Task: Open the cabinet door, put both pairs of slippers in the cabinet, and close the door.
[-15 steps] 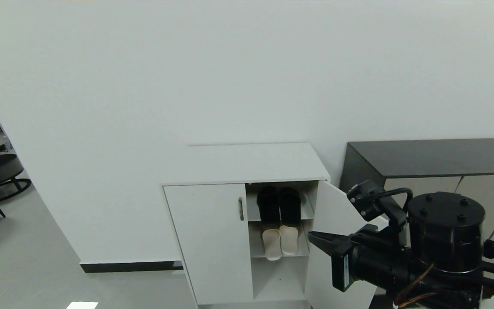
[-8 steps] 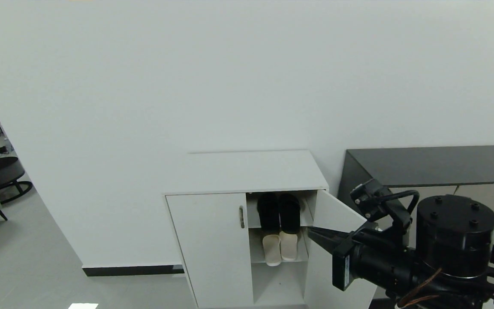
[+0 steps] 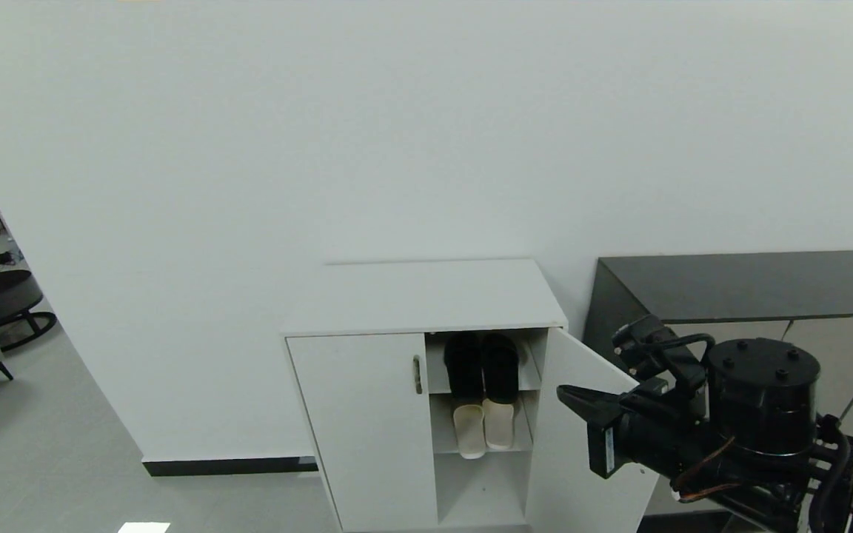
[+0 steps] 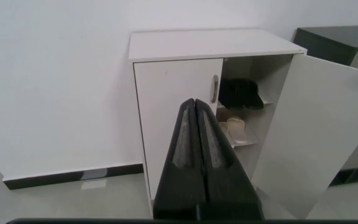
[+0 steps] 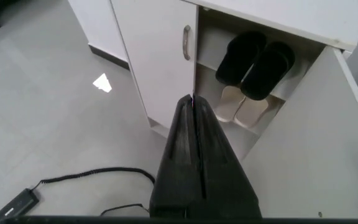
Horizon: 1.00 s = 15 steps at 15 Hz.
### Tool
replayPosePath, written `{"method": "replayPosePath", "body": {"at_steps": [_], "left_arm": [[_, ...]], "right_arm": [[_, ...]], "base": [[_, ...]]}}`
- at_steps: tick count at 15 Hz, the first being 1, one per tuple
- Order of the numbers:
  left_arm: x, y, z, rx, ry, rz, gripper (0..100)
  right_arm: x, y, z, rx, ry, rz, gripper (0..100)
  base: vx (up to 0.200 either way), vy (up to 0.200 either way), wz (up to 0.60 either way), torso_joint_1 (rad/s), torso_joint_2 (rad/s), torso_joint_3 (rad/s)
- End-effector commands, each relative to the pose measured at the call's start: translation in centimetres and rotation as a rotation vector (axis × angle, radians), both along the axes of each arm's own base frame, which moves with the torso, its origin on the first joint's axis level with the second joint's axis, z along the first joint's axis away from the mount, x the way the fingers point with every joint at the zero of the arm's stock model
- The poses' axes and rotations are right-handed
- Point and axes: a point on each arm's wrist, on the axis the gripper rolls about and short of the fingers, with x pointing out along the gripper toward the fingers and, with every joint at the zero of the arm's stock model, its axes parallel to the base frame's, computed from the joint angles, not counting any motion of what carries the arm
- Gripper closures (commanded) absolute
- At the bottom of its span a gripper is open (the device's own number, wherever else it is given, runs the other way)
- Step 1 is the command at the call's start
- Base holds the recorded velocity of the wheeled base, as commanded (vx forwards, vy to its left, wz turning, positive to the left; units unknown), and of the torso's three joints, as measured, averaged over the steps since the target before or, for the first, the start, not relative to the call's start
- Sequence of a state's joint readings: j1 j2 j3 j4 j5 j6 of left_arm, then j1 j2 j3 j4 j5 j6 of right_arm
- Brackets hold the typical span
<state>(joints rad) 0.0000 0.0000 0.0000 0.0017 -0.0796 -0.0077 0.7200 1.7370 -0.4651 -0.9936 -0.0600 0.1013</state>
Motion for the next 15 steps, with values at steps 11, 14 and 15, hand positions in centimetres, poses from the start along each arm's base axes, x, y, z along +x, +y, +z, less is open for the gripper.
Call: {"method": "replayPosePath", "body": {"at_steps": [11,14,15], "left_arm": [[0.0,0.0,0.0,0.000,0.001,0.000,100],[0.0,0.0,0.0,0.000,0.001,0.000,100],[0.0,0.0,0.0,0.000,0.001,0.000,100]], "right_arm": [[4.5,-6.0,-0.9,0.006,0.041,-0.142,100],[6.9,-10.2,-1.1,0.002,0.037,-0.240,100],[7.7,-11.2,-1.4,-0.001,0.042,-0.265,100]], "base": [[-0.055,0.000,0.00,0.003,0.00,0.000],[0.000,0.000,0.00,0.000,0.00,0.000],[0.000,0.000,0.00,0.000,0.00,0.000]]}}
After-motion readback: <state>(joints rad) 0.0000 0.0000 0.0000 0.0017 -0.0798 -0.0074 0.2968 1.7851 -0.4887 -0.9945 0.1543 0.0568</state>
